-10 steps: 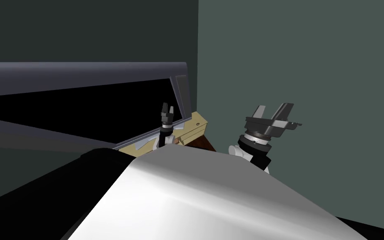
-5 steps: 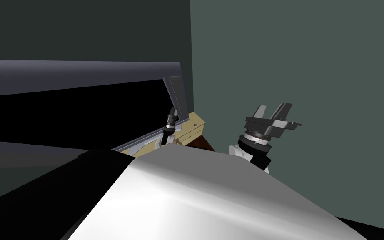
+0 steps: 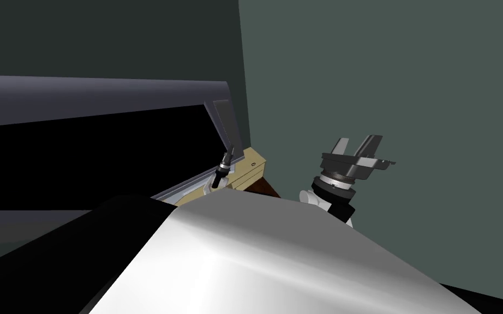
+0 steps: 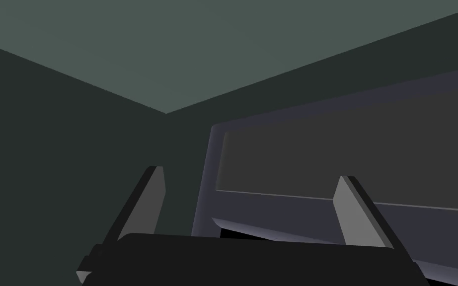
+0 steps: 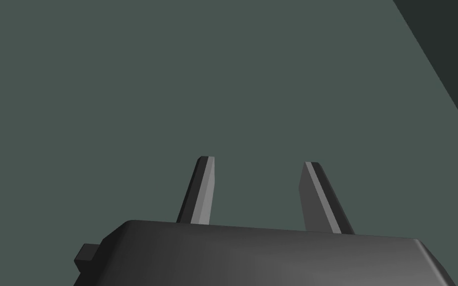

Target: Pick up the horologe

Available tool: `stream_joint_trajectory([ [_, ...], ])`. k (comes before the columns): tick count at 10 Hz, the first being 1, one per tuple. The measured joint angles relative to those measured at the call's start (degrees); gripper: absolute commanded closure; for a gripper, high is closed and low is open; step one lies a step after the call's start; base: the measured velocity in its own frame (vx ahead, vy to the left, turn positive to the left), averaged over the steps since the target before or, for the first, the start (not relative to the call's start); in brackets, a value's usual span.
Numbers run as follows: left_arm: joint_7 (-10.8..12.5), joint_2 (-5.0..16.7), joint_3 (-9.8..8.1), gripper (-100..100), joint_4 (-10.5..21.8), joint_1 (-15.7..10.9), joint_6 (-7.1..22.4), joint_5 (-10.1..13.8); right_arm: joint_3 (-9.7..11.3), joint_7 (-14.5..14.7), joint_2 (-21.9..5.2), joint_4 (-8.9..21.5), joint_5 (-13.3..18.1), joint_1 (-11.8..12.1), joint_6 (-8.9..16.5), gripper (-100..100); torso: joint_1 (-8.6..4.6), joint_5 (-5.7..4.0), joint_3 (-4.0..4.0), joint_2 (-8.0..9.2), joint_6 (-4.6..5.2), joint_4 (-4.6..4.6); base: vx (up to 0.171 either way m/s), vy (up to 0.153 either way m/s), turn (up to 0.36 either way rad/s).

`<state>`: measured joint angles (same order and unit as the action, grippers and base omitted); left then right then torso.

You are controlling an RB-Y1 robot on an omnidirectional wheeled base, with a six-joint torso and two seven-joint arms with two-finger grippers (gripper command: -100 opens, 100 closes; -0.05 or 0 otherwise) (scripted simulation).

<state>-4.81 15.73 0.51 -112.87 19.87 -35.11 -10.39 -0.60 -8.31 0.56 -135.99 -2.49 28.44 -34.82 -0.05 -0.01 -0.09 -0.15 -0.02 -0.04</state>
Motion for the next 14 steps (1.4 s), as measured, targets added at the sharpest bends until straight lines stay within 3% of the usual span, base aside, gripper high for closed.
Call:
stream_joint_trajectory([
  [2, -0.6, 2.2, -0.16, -100, 3.9, -0.9, -0.9, -1.0, 0.0, 0.0, 0.0, 0.0, 0.0, 0.0, 0.0, 0, -0.04, -0.01, -0.01, -0.03, 0.03, 0.0, 0.045, -0.017, -0.14],
  [5, -1.9, 3.5, 0.59, -100, 8.8, -3.1, -0.3, -2.4, 0.0, 0.0, 0.0, 0.0, 0.0, 0.0, 0.0, 0, 0.0, 0.0, 0.02, 0.03, -0.01, 0.01, 0.031, -0.006, -0.109],
  [9, -3.9, 6.6, 1.39, -100, 15.5, -3.8, -1.1, -4.5, 0.0, 0.0, 0.0, 0.0, 0.0, 0.0, 0.0, 0, -0.01, -0.01, 0.0, -0.01, 0.01, 0.0, 0.042, -0.008, -0.123],
  [11, -4.8, 7.4, 2.07, -100, 18.8, -5.4, -0.8, -5.5, 0.0, 0.0, 0.0, 0.0, 0.0, 0.0, 0.0, 0, 0.01, 0.0, 0.02, 0.03, 0.02, 0.01, 0.029, -0.001, -0.127],
  [14, -6.3, 8.7, 2.75, -100, 22.9, -5.6, -1.2, -6.7, 0.0, 0.0, 0.0, 0.0, 0.0, 0.0, 0.0, 0, 0.02, 0.0, 0.04, 0.07, -0.02, 0.02, 0.031, -0.001, -0.137],
])
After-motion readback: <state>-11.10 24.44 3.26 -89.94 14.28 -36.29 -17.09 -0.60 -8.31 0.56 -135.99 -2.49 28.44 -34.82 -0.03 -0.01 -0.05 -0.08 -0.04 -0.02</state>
